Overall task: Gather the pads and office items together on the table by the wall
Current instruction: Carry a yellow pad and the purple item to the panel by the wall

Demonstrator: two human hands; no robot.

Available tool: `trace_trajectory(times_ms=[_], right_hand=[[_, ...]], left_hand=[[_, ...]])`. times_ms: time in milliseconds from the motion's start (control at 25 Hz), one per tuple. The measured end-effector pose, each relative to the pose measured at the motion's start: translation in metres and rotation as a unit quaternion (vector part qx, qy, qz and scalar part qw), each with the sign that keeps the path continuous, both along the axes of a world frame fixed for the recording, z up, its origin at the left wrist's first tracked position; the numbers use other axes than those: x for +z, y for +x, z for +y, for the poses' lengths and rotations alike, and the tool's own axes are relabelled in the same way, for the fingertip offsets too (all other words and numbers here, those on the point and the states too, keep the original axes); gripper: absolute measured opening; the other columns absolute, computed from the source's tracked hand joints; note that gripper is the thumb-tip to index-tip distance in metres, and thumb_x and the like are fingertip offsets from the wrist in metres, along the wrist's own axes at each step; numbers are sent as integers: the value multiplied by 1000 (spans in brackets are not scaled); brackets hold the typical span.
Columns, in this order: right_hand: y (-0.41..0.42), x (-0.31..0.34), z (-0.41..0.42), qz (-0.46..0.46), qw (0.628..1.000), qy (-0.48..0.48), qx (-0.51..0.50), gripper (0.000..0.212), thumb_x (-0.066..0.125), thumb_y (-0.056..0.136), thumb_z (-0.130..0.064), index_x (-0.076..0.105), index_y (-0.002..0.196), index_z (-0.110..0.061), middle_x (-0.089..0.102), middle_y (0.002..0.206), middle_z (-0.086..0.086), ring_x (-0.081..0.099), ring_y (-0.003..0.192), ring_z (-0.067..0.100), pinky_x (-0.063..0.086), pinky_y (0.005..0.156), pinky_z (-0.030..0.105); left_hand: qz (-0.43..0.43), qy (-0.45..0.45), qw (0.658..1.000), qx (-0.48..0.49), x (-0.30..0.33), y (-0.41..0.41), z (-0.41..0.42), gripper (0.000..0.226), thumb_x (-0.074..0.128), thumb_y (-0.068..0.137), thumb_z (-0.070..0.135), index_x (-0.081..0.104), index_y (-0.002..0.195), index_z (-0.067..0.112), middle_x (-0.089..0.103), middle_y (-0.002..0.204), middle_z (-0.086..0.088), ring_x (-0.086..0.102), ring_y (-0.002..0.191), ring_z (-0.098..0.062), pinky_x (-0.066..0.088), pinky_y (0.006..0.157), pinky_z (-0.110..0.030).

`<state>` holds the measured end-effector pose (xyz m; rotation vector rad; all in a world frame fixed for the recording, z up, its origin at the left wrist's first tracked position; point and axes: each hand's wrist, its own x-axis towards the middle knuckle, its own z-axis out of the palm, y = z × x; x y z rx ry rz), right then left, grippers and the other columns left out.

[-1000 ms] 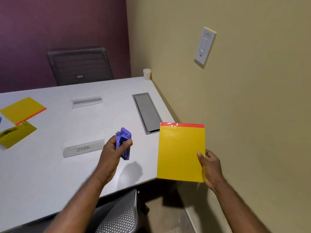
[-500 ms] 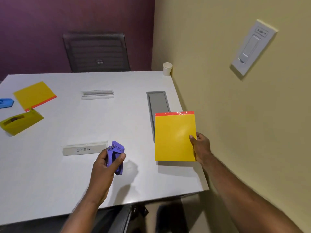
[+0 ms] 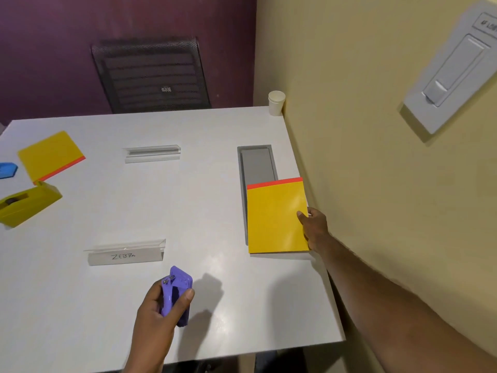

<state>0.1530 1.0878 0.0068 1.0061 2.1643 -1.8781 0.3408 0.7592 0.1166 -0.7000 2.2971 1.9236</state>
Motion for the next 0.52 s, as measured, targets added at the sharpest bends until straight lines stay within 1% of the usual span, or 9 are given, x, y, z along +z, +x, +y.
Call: trace_trajectory(times_ms=[40,80,120,240,280,360,400,440,520], right_hand=[[-6,-2,0,-9,1000,9,0,37,62,92,-16,57,126,-4,65,112,12,62,100,30,52,91,44],[-11,-4,0,-16,1000,18,3,40,62,92,-16,55,129,-3,62,122,14,59,110,33,48,98,45],[-14,-4,-1,-20,999,24,8,41,62,92,-16,54,130,-3,60,126,15,57,114,34,47,99,43],[-20,-9,-1,-29,999,43,15,41,60,93,-15,51,131,-1,58,130,17,55,116,34,43,94,37],[-20,-11,-1,-33,998,47,13,42,60,94,-14,50,132,0,57,132,18,54,118,34,42,93,35],[-18,-14,0,-32,998,47,12,48,62,92,-12,46,135,-1,53,136,19,51,122,34,41,94,34],[-18,-16,2,-31,998,43,18,53,65,89,-12,44,137,-3,50,139,19,49,125,34,41,96,35],[-17,-17,4,-29,998,43,31,60,69,87,-12,40,139,-5,47,142,19,47,127,34,40,98,36],[-15,-20,5,-31,994,77,69,76,76,80,-18,34,143,-10,43,144,18,44,130,35,40,102,41]], left_hand=[[-2,-6,1000,3,-2,-1,-1,17,76,79,9,67,91,17,67,71,8,55,61,-6,46,59,-22],[-4,-8,1000,7,-4,-3,-2,20,79,77,12,67,91,17,67,70,9,55,61,-5,46,57,-17],[-6,-7,1000,11,-6,-4,-2,22,80,75,16,67,92,17,67,70,10,55,60,-3,46,56,-14],[-13,-5,1000,13,-11,-8,-1,28,75,66,30,66,92,21,67,70,12,56,60,-2,46,59,-21],[-16,-3,1000,13,-14,-10,0,28,76,66,29,66,91,21,67,70,12,56,61,-4,46,59,-19],[-25,-4,1000,11,-16,-14,2,22,81,75,18,66,91,19,67,70,11,56,63,-7,46,57,-15],[-28,-7,1000,6,-17,-16,4,18,78,78,13,66,90,19,66,70,11,56,63,-6,46,57,-14],[-29,-9,1000,1,-17,-17,5,17,78,78,13,67,89,20,66,70,11,56,61,-4,45,57,-13],[-28,-2,1000,-6,-16,-20,7,19,80,71,24,67,84,27,66,70,10,55,58,-1,44,54,-10]])
